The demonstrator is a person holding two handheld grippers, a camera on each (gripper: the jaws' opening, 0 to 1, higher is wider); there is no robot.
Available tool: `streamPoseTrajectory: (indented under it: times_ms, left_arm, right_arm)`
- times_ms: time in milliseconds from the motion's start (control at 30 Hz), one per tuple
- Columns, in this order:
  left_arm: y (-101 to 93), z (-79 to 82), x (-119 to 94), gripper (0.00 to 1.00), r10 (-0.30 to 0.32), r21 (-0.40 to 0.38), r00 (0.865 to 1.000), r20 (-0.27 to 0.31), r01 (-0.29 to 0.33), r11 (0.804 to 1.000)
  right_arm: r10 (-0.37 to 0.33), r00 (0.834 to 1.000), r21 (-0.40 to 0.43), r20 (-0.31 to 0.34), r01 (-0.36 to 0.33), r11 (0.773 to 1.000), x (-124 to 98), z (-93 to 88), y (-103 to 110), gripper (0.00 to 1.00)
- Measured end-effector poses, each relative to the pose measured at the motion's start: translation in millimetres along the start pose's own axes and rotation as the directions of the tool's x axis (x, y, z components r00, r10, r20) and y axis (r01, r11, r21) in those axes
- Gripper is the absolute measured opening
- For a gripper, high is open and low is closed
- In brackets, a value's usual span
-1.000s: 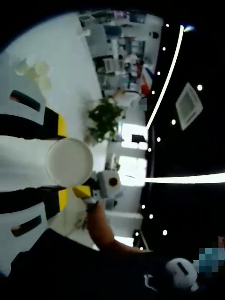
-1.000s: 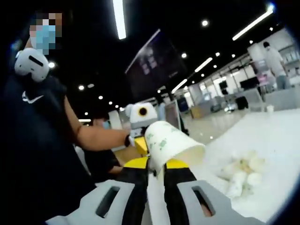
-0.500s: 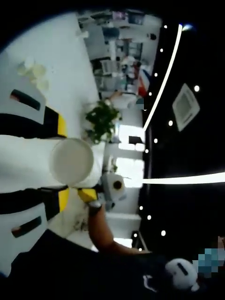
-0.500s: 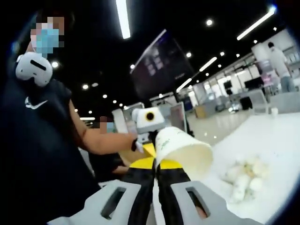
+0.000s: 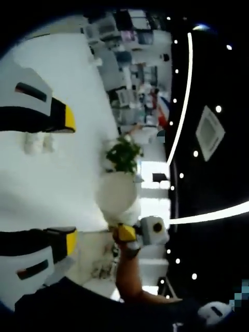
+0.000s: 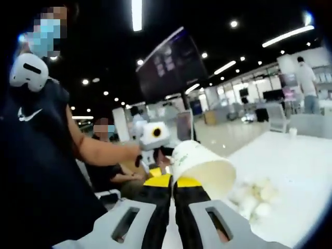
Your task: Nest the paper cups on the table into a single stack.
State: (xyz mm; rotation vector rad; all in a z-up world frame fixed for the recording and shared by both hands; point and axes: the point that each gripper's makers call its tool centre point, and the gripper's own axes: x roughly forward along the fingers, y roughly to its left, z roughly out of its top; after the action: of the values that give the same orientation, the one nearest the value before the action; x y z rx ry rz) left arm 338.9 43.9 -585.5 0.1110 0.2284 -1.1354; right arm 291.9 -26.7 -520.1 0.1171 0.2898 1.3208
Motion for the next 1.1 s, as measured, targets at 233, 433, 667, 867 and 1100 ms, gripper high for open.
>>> streamPoseTrajectory:
  times_ms: [233, 433, 667, 867, 1100]
  left_arm:
    - [5.5, -11.0, -16, 0.86, 0.053, -0.017, 0.999, 0.005, -0.053, 0.998]
    - [13.0, -33.0, -27, 0.92, 0.098, -0.002, 0.994, -0.046, -0.098, 0.995]
    - [23.5, -54.5, -39, 0.98, 0.15, 0.006, 0.985, -0.087, -0.15, 0.989]
    - [24.0, -69.5, -44, 0.99, 0.161, 0.024, 0.979, -0.122, -0.16, 0.987]
    - [27.2, -79.7, -46, 0.99, 0.185, 0.021, 0.972, -0.146, -0.184, 0.983]
  right_arm:
    - [-0.033, 0.985, -0.074, -0.169, 0.02, 0.997, 0, -1.5, -5, 0.0]
    - [-0.093, 0.916, -0.113, -0.391, 0.053, 0.992, 2, -11.1, -10, 0.0]
    - [-0.161, 0.845, -0.179, -0.51, 0.078, 0.981, 5, -16.3, -15, 0.0]
    - [-0.221, 0.713, -0.247, -0.665, 0.069, 0.966, -1, -29.4, -21, 0.0]
    - [-0.245, 0.538, -0.292, -0.807, -0.002, 0.957, -4, -47.3, -23, 0.0]
